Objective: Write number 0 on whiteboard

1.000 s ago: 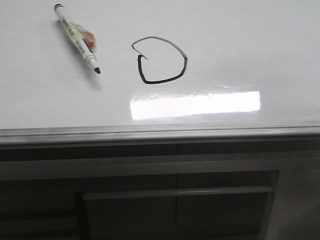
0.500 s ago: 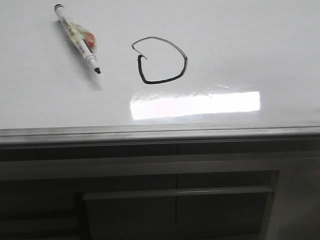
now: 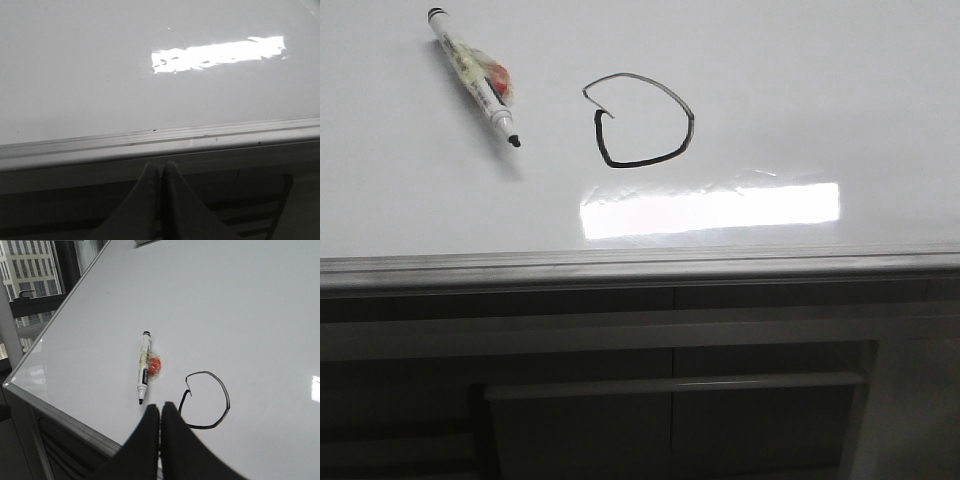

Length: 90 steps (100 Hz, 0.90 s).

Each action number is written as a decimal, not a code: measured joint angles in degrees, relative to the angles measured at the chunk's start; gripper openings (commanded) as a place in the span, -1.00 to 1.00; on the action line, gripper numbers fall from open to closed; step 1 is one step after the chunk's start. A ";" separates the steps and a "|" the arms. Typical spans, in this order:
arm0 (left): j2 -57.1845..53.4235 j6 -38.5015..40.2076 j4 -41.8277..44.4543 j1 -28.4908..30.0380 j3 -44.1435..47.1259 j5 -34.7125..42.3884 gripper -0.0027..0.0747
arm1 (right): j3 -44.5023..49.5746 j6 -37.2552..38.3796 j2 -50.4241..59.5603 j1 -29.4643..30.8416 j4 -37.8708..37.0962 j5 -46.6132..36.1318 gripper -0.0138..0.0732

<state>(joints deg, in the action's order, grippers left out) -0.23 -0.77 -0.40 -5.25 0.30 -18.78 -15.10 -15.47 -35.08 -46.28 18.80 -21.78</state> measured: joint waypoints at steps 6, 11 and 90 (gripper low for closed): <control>0.00 0.00 0.00 0.00 0.00 0.00 -0.98 | 0.00 0.00 0.00 0.00 0.00 0.00 -0.79; 0.00 0.00 0.00 0.00 0.00 0.00 -0.98 | 0.00 0.00 0.00 0.00 0.00 0.00 -0.79; 0.00 0.00 0.00 0.00 0.00 0.00 -0.98 | 13.35 0.00 0.36 3.52 -2.66 -9.88 -0.79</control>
<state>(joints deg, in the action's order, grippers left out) -0.23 -0.77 -0.40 -5.25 0.30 -18.78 -1.75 -15.47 -34.71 -42.77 16.14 -31.66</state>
